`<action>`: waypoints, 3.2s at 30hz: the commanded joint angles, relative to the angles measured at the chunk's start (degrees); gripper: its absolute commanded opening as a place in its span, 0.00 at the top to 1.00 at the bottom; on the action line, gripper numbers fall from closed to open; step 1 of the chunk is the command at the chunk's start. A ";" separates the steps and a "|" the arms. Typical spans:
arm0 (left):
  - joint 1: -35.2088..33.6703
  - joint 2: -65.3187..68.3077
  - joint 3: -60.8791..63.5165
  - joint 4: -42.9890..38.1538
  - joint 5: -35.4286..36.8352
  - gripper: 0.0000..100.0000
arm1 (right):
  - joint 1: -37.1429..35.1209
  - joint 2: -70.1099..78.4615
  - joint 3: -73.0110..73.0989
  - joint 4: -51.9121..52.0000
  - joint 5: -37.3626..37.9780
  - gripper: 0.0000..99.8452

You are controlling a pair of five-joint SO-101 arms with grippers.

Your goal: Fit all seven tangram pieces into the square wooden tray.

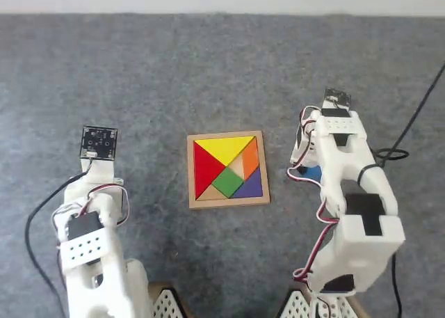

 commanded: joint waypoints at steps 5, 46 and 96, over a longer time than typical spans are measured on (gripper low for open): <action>0.35 -0.79 -0.40 -1.14 -0.70 0.99 | 1.19 4.35 -6.59 1.27 -0.70 0.88; 0.26 -0.79 -0.40 -1.05 -0.70 0.99 | -11.21 -2.33 -28.40 7.43 27.60 0.98; 35.25 110.51 -145.80 26.99 15.74 0.99 | 15.87 32.66 -93.98 37.85 37.71 0.99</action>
